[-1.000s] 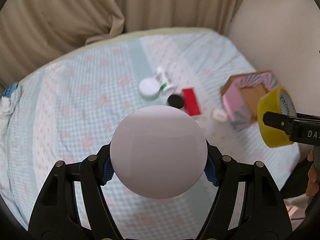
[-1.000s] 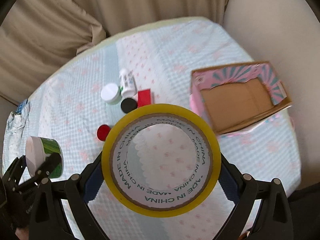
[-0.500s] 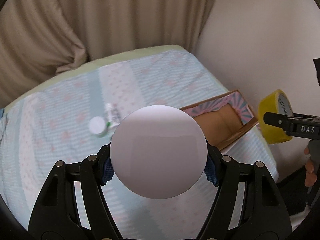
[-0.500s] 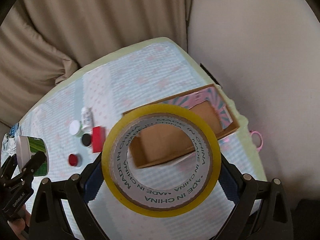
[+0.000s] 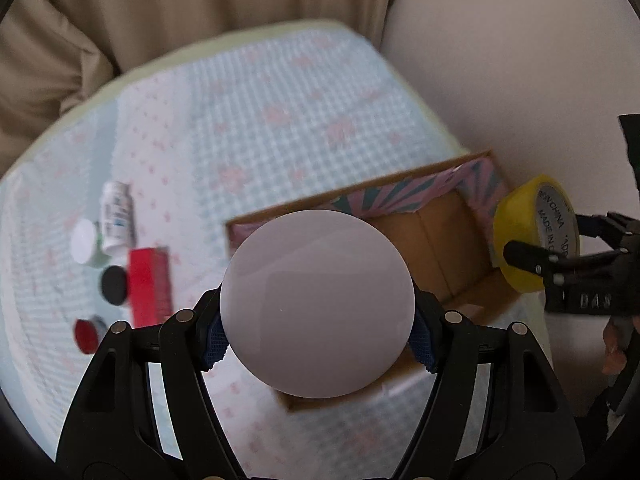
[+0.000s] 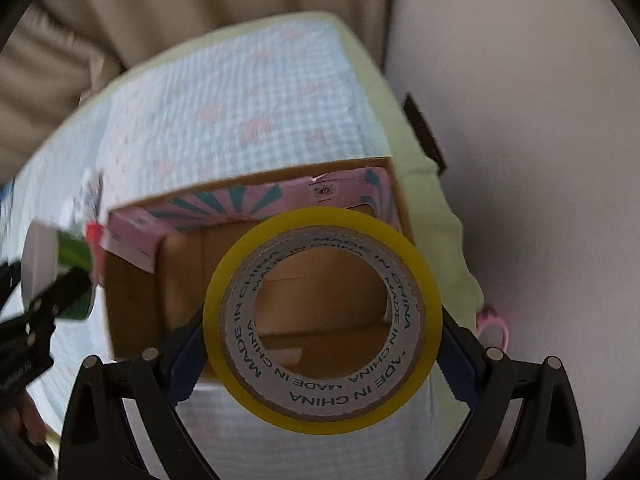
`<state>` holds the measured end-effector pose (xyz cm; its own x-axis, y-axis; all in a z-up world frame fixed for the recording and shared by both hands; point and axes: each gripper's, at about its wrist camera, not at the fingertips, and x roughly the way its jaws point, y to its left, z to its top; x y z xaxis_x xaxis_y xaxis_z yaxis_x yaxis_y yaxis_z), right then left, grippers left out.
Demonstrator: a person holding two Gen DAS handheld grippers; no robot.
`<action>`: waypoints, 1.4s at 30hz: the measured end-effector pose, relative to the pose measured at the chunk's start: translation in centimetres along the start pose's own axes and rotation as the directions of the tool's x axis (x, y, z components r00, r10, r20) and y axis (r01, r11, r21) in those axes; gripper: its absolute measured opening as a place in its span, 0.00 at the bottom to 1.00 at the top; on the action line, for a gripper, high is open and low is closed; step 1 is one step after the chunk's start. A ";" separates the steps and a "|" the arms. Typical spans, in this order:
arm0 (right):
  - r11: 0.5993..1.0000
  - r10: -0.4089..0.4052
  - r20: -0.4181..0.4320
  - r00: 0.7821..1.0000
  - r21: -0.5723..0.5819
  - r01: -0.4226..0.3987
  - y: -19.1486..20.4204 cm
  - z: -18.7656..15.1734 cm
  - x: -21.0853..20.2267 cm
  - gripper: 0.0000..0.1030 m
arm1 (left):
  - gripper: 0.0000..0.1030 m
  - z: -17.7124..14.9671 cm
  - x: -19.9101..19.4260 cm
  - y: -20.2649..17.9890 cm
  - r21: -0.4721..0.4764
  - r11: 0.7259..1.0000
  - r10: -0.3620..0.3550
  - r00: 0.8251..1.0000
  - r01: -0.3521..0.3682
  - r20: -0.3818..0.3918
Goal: Organize rigid objects
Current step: 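Carry the white jar and tape roll into the cardboard box and release both, then withdraw both tools from the box toward the remaining items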
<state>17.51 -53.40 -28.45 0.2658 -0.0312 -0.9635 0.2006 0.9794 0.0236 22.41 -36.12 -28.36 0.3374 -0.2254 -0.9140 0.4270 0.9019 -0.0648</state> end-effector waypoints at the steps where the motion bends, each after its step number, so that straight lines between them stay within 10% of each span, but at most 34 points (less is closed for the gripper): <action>1: 0.999 0.005 -0.007 1.000 -0.033 -0.006 0.0 0.1 1.0 0.94 | 0.67 0.2 1.4 -0.3 -0.001 1.000 0.006 1.000 -0.006 -0.019; 16: 0.941 0.068 -0.011 0.998 -0.333 -0.068 1.8 -0.9 8.6 0.95 | 0.70 0.3 10.8 -2.5 0.029 0.999 0.042 0.980 -0.037 -0.195; 19: 0.936 0.065 -0.046 0.997 -0.343 -0.077 1.9 -0.6 9.5 1.00 | 1.00 0.9 9.7 -2.6 0.043 0.999 0.024 0.987 -0.017 -0.157; 42: 0.979 -0.003 0.082 0.997 -0.201 0.019 1.7 -2.5 0.9 1.00 | 1.00 0.0 -0.9 -0.7 0.076 0.996 0.041 0.999 -0.040 -0.020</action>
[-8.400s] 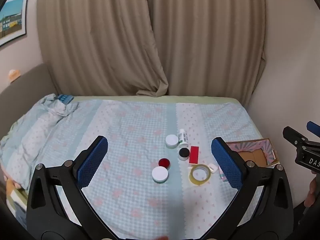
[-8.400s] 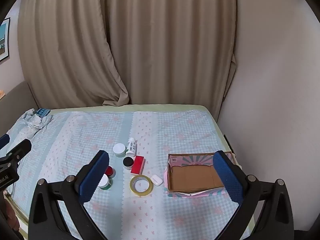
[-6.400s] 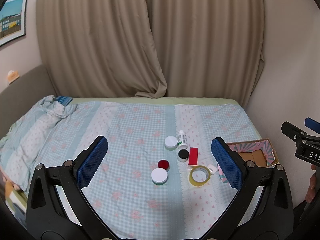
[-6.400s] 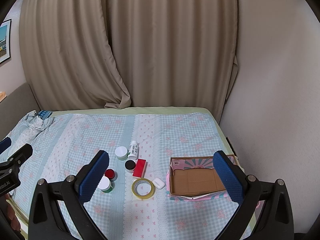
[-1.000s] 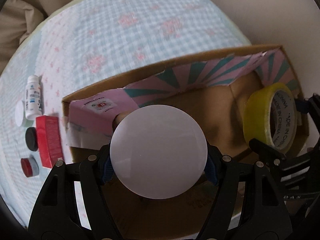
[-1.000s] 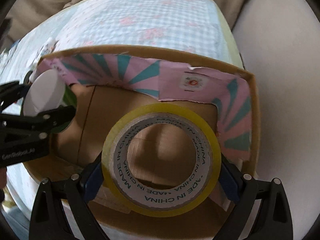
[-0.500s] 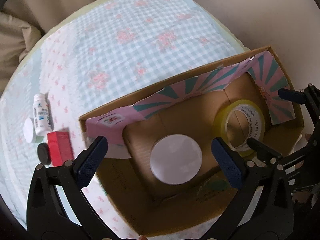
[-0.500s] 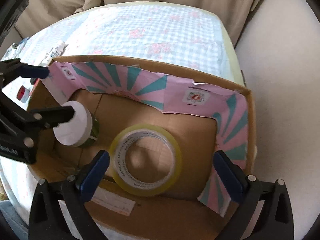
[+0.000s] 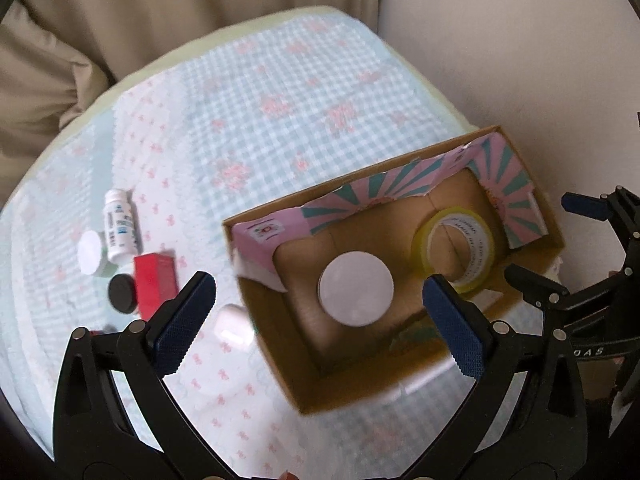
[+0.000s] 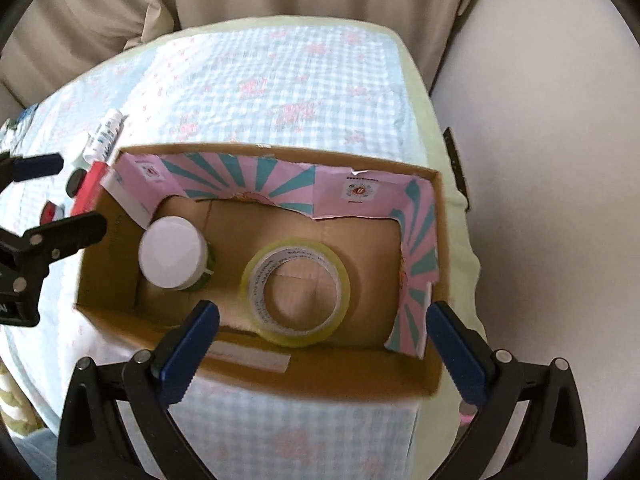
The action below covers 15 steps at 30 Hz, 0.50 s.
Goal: Organize rigid objects
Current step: 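Withdraw both tools from the box toward the remaining items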
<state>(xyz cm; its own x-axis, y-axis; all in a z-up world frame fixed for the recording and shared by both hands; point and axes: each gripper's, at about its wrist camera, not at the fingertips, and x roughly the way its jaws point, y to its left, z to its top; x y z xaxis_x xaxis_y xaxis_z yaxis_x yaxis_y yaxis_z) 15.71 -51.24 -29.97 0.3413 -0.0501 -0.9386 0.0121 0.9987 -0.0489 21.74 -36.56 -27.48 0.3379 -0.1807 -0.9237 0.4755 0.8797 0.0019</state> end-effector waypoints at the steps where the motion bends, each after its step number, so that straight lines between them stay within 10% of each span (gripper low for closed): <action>1: 1.000 0.000 0.007 1.000 0.013 0.000 0.1 -0.1 -0.9 1.00 | 1.00 -0.4 -1.0 0.2 -0.001 1.000 -0.002 1.000 0.002 0.011; 15: 0.987 -0.044 0.123 0.991 0.161 0.024 8.4 -2.5 -12.9 1.00 | 1.00 -8.0 -15.0 9.1 -0.064 0.998 0.034 0.988 -0.025 0.153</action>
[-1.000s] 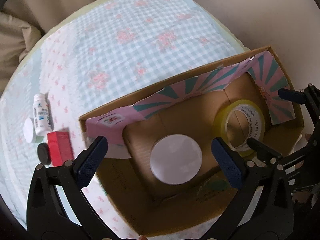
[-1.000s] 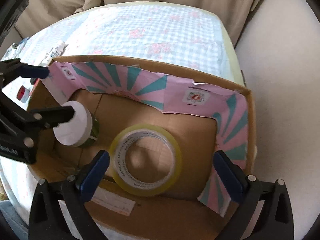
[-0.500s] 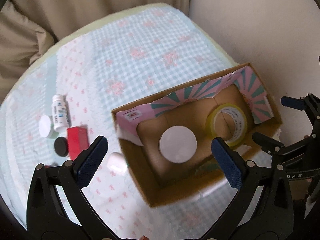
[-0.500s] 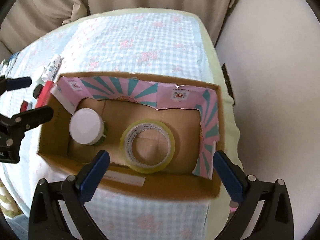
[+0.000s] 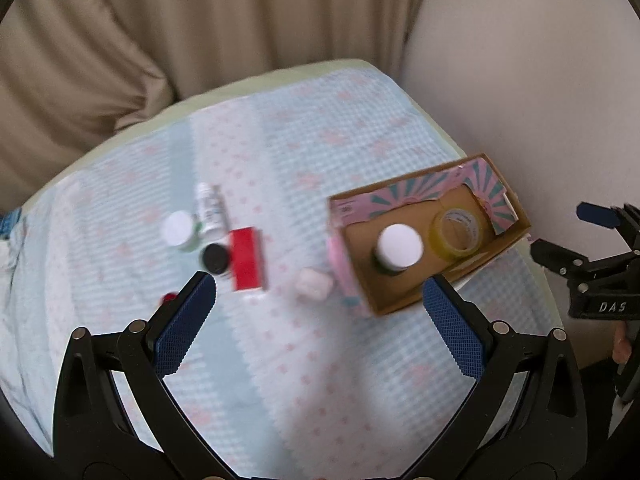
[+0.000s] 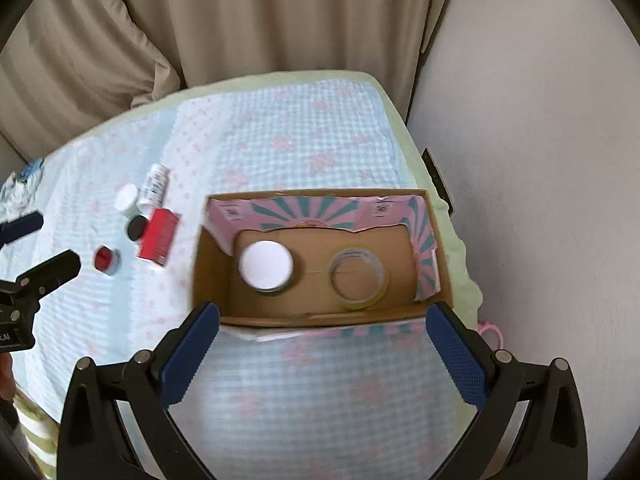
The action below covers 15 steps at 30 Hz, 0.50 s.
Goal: Organize rigid objects
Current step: 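Withdraw both tools from the box toward the remaining items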
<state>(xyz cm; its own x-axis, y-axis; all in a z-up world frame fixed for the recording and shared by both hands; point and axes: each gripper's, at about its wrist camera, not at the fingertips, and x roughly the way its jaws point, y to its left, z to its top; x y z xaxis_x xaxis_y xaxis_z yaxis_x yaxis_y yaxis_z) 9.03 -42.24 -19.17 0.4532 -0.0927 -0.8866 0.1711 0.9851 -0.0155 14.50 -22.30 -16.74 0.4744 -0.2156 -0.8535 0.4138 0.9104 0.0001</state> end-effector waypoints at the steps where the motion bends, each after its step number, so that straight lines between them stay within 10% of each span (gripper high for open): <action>1: 1.000 0.000 0.005 1.000 0.012 0.000 0.8 -0.2 -0.7 1.00 | 1.00 -0.6 -0.9 1.3 -0.011 1.000 0.004 1.000 -0.003 0.007; 15: 0.997 0.029 0.036 0.999 0.066 -0.031 16.8 -1.0 -4.1 1.00 | 1.00 -7.6 -6.8 18.6 -0.096 0.994 0.061 0.998 -0.059 0.024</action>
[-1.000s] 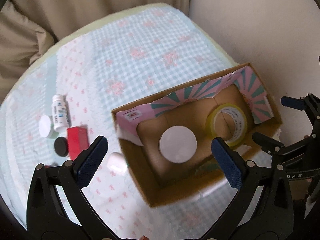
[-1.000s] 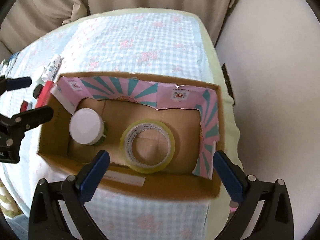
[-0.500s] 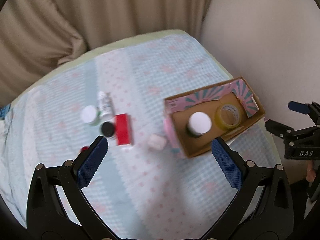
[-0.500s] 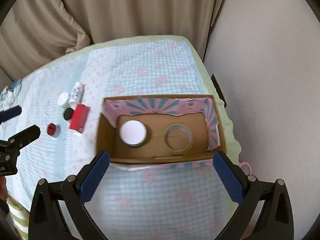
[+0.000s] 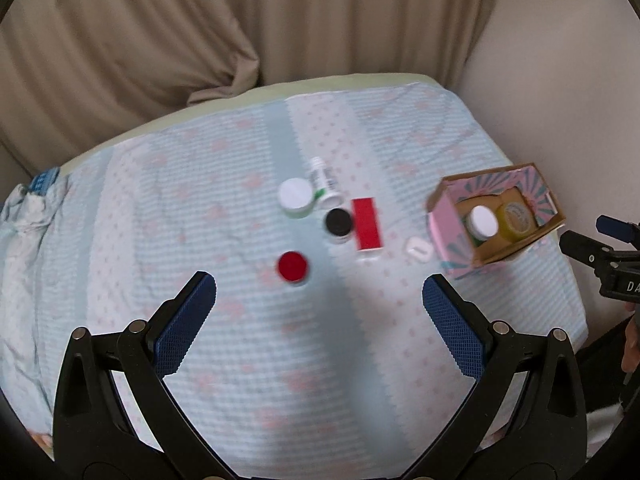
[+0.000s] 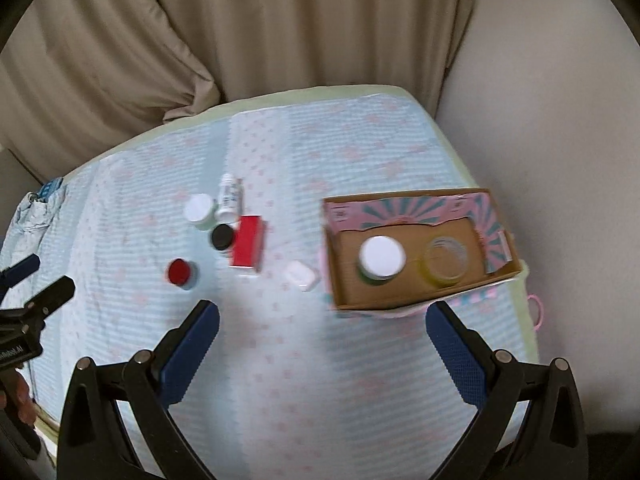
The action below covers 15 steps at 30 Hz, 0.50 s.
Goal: Organize rigid objects
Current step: 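Withdraw both tools from the box toward the remaining items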
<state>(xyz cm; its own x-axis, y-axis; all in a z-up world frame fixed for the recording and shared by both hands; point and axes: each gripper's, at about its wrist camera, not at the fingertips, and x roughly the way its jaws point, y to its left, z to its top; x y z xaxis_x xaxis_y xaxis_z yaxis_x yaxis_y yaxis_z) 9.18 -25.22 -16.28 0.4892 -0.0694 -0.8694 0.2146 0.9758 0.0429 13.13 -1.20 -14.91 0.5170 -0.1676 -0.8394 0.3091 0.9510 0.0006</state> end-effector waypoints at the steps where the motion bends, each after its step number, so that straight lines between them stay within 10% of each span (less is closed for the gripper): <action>1: 1.000 0.002 -0.001 1.000 0.000 -0.002 0.9 0.0 0.1 1.00 | 1.00 -0.2 0.2 0.9 -0.001 1.000 0.001 1.000 -0.001 -0.003; 15: 0.999 0.033 -0.115 0.993 0.005 -0.033 10.8 1.9 8.4 1.00 | 1.00 -2.2 8.0 8.5 0.044 0.999 0.008 0.991 -0.002 -0.135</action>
<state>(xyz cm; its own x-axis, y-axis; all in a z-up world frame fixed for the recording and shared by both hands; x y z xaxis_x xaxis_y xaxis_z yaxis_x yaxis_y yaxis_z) 17.19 -15.65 -22.16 0.3957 -0.0127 -0.9183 0.2024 0.9765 0.0737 18.15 6.12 -22.81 0.4073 -0.1236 -0.9049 0.3428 0.9391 0.0260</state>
